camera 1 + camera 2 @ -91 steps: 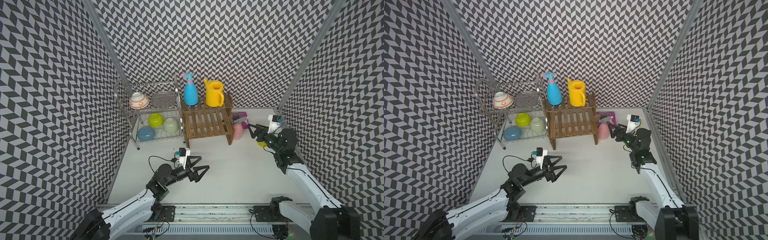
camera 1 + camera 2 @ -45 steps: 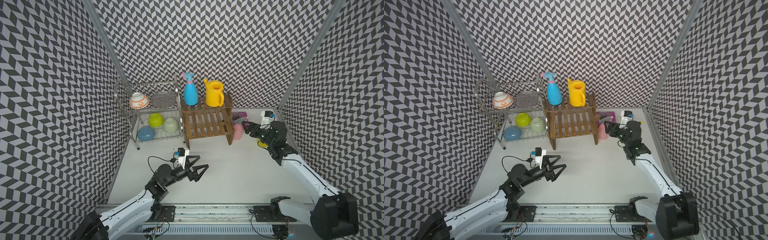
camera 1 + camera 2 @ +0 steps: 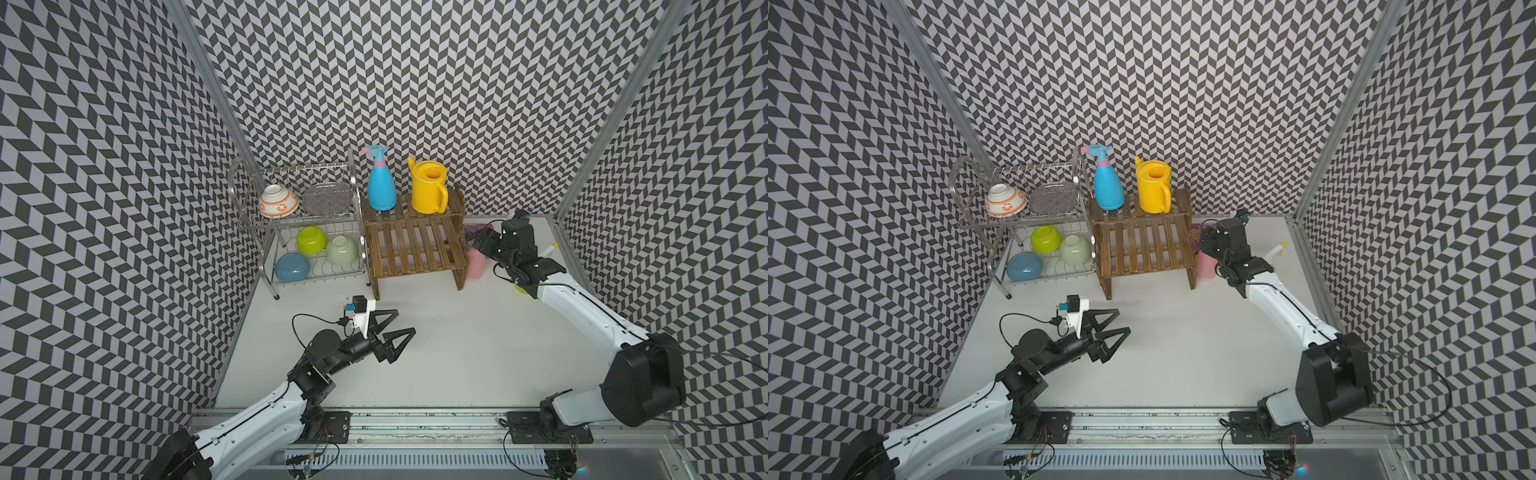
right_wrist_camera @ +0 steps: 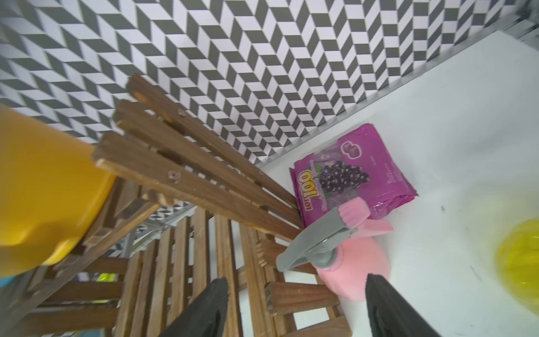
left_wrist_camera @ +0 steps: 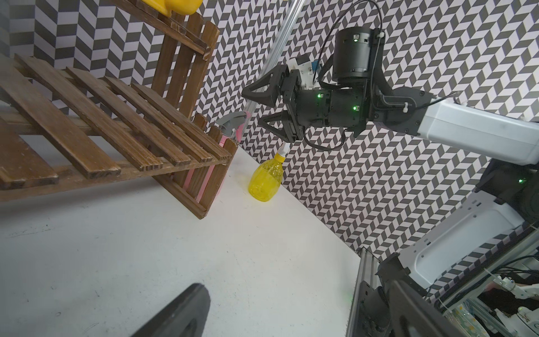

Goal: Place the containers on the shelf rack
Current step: 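Pick up a container from the center of the board.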

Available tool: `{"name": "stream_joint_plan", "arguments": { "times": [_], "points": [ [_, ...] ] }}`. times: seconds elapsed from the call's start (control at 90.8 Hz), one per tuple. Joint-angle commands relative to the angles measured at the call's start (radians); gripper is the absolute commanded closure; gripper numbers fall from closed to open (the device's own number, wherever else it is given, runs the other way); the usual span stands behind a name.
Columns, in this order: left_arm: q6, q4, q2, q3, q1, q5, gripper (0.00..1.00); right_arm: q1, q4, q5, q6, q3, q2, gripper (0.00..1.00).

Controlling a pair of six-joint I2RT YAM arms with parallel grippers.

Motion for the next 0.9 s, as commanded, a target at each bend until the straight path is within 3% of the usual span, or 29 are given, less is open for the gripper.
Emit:
{"name": "stream_joint_plan", "arguments": {
  "times": [0.0, 0.143, 0.507, 0.892],
  "points": [
    [0.015, -0.014, -0.015, 0.013, -0.004, -0.011, 0.02, 0.002, -0.047, 0.076, 0.041, 0.062, 0.041, 0.31],
    [0.017, -0.017, -0.019, 0.013, -0.003, -0.012, 0.02, 0.002, -0.097, 0.057, 0.018, 0.158, 0.127, 0.38],
    [0.017, -0.022, -0.028, 0.012, -0.004, -0.019, 0.01, 0.002, -0.161, 0.101, 0.001, 0.270, 0.253, 0.44],
    [0.018, -0.022, -0.027, 0.012, -0.004, -0.019, 0.01, 0.002, -0.173, 0.158, -0.034, 0.233, 0.206, 0.71]
  ]
}}
